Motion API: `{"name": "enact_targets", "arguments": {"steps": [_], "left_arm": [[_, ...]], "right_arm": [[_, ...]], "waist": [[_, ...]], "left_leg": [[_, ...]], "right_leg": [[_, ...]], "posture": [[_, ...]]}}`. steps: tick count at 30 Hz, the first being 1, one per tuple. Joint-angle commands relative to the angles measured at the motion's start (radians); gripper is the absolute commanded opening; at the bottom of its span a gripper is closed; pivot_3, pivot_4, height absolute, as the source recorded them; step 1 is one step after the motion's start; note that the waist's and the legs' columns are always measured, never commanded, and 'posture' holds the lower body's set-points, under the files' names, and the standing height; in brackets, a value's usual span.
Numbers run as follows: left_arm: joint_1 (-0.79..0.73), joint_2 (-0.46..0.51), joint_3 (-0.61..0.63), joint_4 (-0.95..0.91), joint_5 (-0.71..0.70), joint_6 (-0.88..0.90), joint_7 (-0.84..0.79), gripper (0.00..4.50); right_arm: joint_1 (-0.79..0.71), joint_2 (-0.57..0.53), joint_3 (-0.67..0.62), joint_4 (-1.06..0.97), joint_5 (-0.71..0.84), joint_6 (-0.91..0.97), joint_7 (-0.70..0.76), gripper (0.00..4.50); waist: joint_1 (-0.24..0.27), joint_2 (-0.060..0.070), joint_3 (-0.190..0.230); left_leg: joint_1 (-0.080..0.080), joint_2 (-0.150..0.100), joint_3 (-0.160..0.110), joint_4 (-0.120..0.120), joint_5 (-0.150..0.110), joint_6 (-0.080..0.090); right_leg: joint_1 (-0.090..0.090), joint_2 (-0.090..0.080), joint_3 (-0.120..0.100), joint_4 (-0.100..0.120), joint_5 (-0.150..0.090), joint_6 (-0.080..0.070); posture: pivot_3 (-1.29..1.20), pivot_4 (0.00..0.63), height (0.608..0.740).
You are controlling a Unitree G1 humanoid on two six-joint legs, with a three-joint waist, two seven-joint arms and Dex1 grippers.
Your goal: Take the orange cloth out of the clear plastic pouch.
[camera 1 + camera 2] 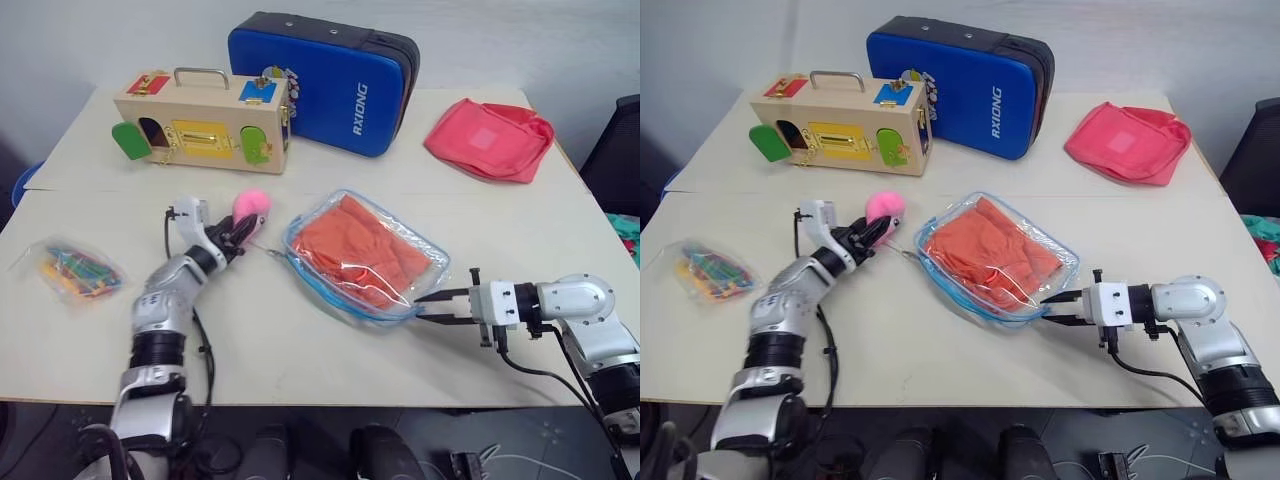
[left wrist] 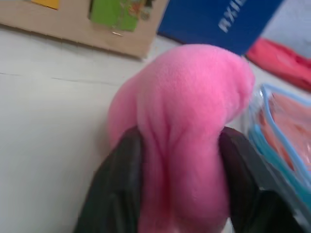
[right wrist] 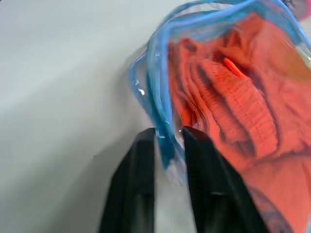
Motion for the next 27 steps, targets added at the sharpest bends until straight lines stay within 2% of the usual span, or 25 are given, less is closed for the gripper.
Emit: {"name": "enact_targets", "arguments": {"steps": [1, 4, 5, 6, 7, 8, 9, 11, 13, 15, 22, 27], "left_arm": [[0.09, 0.137, -0.002, -0.101, 0.064, -0.145, -0.136, 3.25], [0.148, 0.255, 0.012, -0.074, 0.093, -0.301, -0.264, 3.26], [0.161, 0.287, 0.003, -0.071, 0.095, -0.342, -0.325, 3.67], [0.165, 0.31, -0.004, -0.066, 0.1, -0.386, -0.365, 3.83], [0.154, 0.331, -0.01, -0.061, 0.108, -0.436, -0.397, 4.19], [0.142, 0.345, -0.018, -0.053, 0.123, -0.487, -0.418, 4.44], [0.12, 0.361, -0.036, -0.04, 0.154, -0.578, -0.444, 4.49], [0.081, 0.379, -0.101, -0.054, 0.174, -0.666, -0.555, 4.49], [0.034, 0.361, -0.22, -0.08, 0.208, -0.724, -0.676, 4.49], [-0.004, 0.338, -0.287, -0.061, 0.233, -0.761, -0.731, 4.49], [-0.247, 0.134, -0.442, 0.274, 0.44, -0.976, -0.62, 4.49], [-0.366, 0.06, -0.445, 0.486, 0.497, -1.042, -0.51, 4.49]], "right_arm": [[0.062, -0.033, -0.11, -0.151, 0.111, 0.164, -0.054, 2.41], [0.162, -0.05, -0.211, -0.315, 0.23, 0.379, -0.148, 3.44], [0.195, -0.049, -0.243, -0.371, 0.279, 0.457, -0.19, 3.79], [0.225, -0.047, -0.272, -0.422, 0.317, 0.512, -0.22, 4.13], [0.269, -0.051, -0.3, -0.485, 0.356, 0.556, -0.229, 4.5], [0.303, -0.052, -0.319, -0.533, 0.375, 0.577, -0.229, 4.5], [0.332, -0.038, -0.337, -0.577, 0.376, 0.567, -0.233, 4.5], [0.385, 0.014, -0.365, -0.648, 0.404, 0.528, -0.227, 4.5], [0.453, 0.043, -0.378, -0.71, 0.401, 0.53, -0.242, 4.5], [0.483, 0.056, -0.383, -0.736, 0.388, 0.538, -0.25, 4.5], [0.576, 0.078, -0.376, -0.77, 0.32, 0.518, -0.244, 4.5], [0.601, 0.08, -0.394, -0.796, 0.317, 0.529, -0.258, 4.5]], "waist": [[0.001, 0.0, 0.0], [0.006, 0.0, 0.0], [0.009, 0.0, 0.0], [0.013, 0.0, 0.0], [0.021, 0.0, 0.0], [0.028, 0.0, 0.0], [0.033, 0.0, 0.0], [0.04, 0.0, 0.0], [0.043, 0.0, 0.0], [0.039, 0.0, -0.001], [0.027, -0.001, 0.0], [0.022, -0.002, 0.001]], "left_leg": [[0.0, 0.0, 0.0, 0.0, 0.0, 0.0], [0.0, 0.0, 0.0, 0.0, 0.0, 0.0], [0.0, 0.0, 0.0, -0.001, 0.0, 0.0], [0.0, 0.0, -0.001, 0.0, 0.0, 0.0], [0.0, -0.001, -0.001, 0.0, 0.0, 0.0], [0.0, -0.001, -0.002, -0.001, 0.0, 0.0], [0.0, -0.001, -0.002, 0.0, 0.0, 0.0], [0.0, -0.001, -0.002, 0.0, -0.001, 0.001], [0.0, -0.002, -0.002, 0.0, -0.001, 0.001], [0.0, -0.003, -0.001, -0.001, -0.001, 0.001], [0.0, -0.002, 0.001, 0.0, -0.001, 0.002], [0.0, -0.001, 0.004, 0.0, -0.001, 0.002]], "right_leg": [[0.0, 0.0, 0.0, 0.0, 0.0, 0.0], [0.0, -0.001, 0.0, -0.001, 0.0, 0.0], [0.0, -0.001, 0.0, -0.001, 0.0, 0.0], [0.001, -0.002, 0.0, -0.003, 0.0, 0.0], [0.002, -0.002, 0.0, -0.006, 0.0, 0.0], [0.002, -0.002, 0.0, -0.007, 0.0, -0.001], [0.003, -0.002, -0.001, -0.008, 0.0, -0.001], [0.003, -0.002, -0.001, -0.009, 0.001, 0.0], [0.004, -0.002, -0.001, -0.01, 0.001, 0.0], [0.005, -0.002, -0.001, -0.01, 0.001, 0.0], [0.002, 0.0, -0.001, -0.002, 0.001, 0.001], [0.0, 0.001, -0.004, 0.0, 0.001, 0.001]], "posture": [[0.0, 0.15, 0.74], [0.0, 0.15, 0.74], [0.0, 0.15, 0.74], [0.0, 0.15, 0.74], [0.0, 0.15, 0.74], [0.0, 0.15, 0.74], [0.0, 0.15, 0.74], [0.0, 0.15, 0.74], [0.0, 0.15, 0.74], [0.0, 0.15, 0.74], [0.0, 0.15, 0.74], [0.0, 0.15, 0.74]]}}
